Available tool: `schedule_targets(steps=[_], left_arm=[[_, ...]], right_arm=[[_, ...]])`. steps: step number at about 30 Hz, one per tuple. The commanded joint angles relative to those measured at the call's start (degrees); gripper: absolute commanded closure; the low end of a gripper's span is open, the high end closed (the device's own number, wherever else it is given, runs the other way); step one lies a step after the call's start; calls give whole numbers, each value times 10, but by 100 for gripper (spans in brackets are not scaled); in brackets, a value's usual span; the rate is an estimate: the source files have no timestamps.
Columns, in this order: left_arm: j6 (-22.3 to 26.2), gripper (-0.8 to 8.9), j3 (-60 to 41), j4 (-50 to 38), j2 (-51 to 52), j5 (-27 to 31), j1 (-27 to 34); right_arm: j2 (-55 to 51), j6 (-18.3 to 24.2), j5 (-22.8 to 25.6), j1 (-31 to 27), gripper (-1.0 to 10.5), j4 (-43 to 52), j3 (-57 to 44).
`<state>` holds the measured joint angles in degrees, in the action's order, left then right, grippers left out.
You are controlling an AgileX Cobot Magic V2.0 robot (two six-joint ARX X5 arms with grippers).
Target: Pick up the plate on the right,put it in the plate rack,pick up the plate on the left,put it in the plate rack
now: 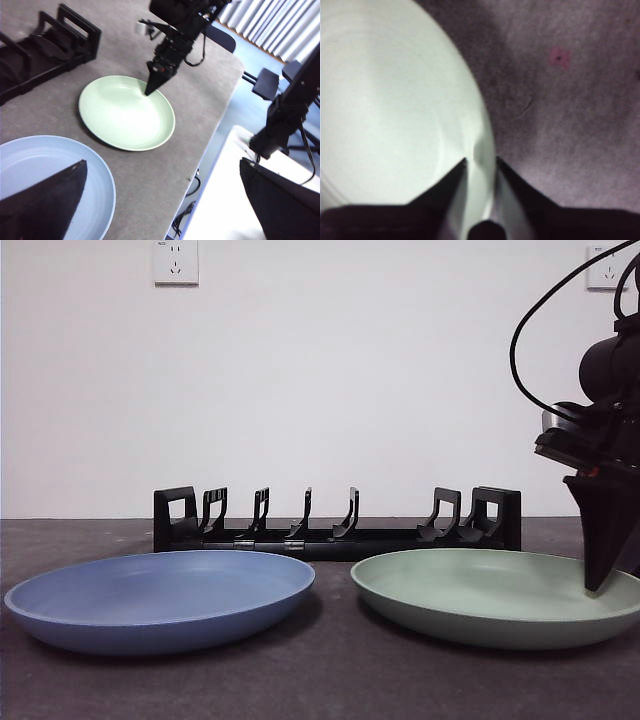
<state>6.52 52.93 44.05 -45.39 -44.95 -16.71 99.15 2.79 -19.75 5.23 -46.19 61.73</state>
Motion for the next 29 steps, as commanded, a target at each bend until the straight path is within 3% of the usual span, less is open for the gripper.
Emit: schedule_targets(steps=[1, 6, 12, 18, 23, 29], left_arm=[[29, 154, 1, -3, -6, 1, -18], [71, 154, 1, -4, -22, 9, -56], [134, 154, 1, -4, -41, 91, -120], [206, 154, 1, -11, -60, 191, -191], [275, 154, 1, -70, -74, 308, -255], [397, 154, 1, -167, -88, 432, -341]], right_arm=[[7, -2, -2, 0, 963, 3, -2], [5, -2, -2, 0, 963, -3, -1], [-33, 3, -2, -1, 963, -36, 17], [-107, 9, -16, 0, 963, -115, 89], [-151, 10, -25, 1, 963, -186, 158], [-167, 9, -90, 4, 963, -243, 187]])
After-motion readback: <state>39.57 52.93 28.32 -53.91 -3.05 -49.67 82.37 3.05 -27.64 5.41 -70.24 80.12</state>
